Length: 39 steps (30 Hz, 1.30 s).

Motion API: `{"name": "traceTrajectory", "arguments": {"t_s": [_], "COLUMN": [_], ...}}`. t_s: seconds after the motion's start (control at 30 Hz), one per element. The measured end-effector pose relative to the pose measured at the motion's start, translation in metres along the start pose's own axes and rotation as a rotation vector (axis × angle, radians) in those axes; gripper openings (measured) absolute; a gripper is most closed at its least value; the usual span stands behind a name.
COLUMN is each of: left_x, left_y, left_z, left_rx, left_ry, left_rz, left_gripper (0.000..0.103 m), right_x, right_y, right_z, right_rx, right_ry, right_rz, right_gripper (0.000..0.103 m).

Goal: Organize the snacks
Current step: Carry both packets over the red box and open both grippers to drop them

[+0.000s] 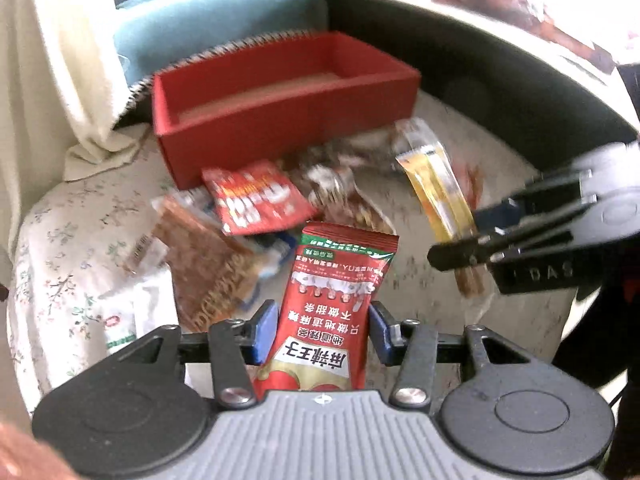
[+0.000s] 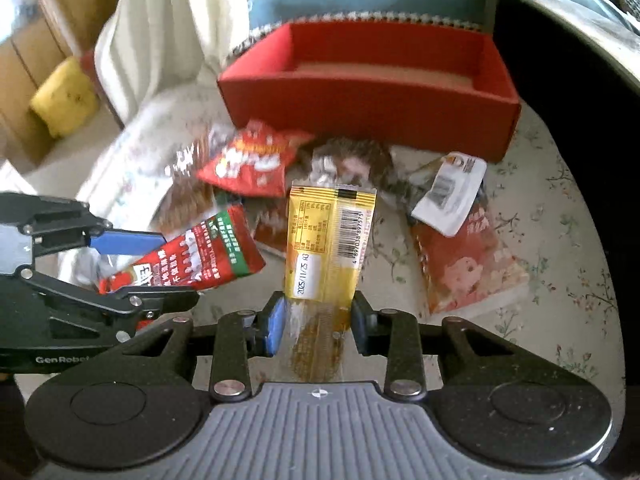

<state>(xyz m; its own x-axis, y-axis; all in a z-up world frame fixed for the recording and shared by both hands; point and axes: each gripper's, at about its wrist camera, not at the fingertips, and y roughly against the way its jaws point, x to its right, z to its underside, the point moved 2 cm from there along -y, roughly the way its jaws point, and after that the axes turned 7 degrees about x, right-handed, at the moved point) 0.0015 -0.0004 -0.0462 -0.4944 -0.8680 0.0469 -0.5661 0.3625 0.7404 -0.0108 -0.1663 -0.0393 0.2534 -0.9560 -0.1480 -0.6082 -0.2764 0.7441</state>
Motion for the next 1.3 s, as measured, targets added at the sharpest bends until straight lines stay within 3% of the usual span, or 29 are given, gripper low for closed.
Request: {"name": "traceTrajectory", "arguments": {"t_s": [0.27,0.57,0.97,1.3], "left_x": [-0.004,-0.024,-0.047,-0.083], "left_y": [0.008,0.006,-0.04,-0.104], "left_z": [-0.018,-0.056,-0.126,-0.168], "left_rx": [0.072,0.145,0.208,0.192], "left_ry": [0.079,0.134,0.158,0.18], "left_rz": [-0.018,-0.084,-0.112,-0.207], "left_gripper": [0.041,0.041,0.04,0.04], "right_x": [0.0,0.005,0.029,0.053], "right_y": [0.004,0.004,-0.023,-0.091], "right_z": [-0.008,-0.043,-0.114,-0.172], "right_rx": [0.058,0.165,0.243,0.235], "right_ry": [-0.024,-0.05,-0.1,-0.119], "right_rz": [-0.012,-0.023,0.007,0.048], "right_gripper": [0.041,0.041,0.041,0.04]}}
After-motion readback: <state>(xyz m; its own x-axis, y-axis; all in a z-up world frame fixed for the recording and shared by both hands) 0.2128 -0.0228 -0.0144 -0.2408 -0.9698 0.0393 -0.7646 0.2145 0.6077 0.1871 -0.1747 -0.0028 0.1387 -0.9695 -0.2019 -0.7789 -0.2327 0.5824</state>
